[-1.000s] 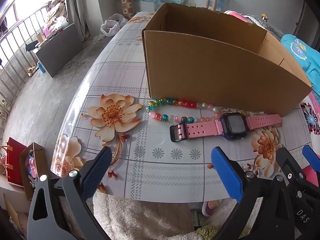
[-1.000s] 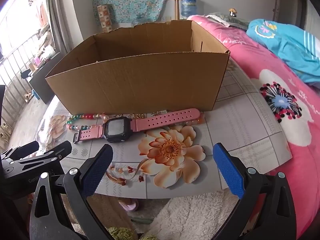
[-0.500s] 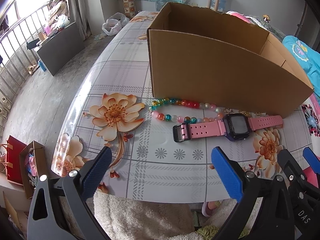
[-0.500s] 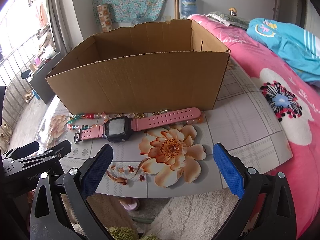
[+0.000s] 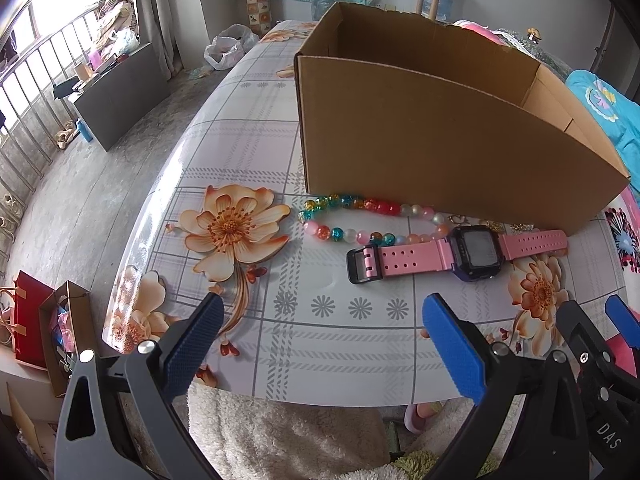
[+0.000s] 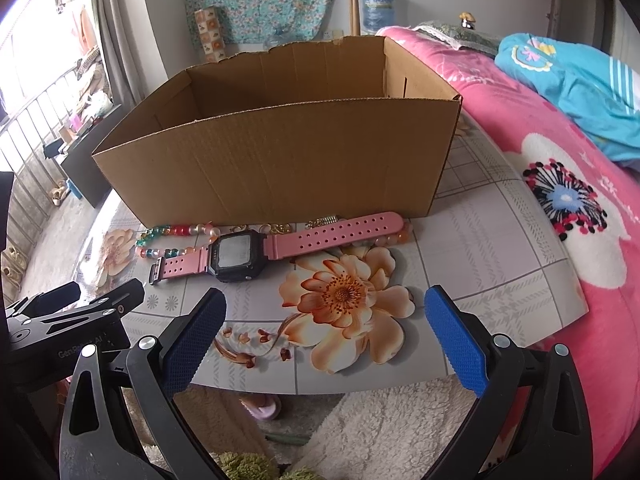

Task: Organize jewelry

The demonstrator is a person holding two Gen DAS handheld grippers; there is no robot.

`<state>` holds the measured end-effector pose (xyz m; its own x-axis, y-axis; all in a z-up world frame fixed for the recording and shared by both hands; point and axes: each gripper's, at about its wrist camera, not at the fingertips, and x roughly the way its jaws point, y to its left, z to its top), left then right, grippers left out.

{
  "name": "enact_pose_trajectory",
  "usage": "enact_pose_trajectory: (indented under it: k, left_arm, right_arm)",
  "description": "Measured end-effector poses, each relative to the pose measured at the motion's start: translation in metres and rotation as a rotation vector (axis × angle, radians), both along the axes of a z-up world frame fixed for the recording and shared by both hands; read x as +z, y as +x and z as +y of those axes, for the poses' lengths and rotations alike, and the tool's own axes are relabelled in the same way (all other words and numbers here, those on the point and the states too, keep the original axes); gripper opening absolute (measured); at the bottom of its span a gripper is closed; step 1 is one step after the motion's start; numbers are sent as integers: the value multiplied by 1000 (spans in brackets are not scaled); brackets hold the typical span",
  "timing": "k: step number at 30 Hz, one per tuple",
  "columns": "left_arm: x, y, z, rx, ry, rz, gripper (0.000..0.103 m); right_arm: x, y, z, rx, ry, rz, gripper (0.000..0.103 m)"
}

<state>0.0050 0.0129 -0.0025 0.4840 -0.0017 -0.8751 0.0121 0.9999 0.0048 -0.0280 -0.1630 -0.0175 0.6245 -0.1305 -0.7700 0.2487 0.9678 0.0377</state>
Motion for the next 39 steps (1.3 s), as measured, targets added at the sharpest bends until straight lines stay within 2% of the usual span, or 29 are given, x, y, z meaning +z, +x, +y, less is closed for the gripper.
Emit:
enact_pose_trajectory:
  k: [27, 39]
  left_arm:
    - [-6, 2, 3, 14, 14, 6, 98]
    - [-5, 6, 11, 25, 15, 23, 98]
  right_arm:
    - [3, -1, -2, -5, 11, -3, 95]
    - [3, 1, 0, -19, -31, -7, 95]
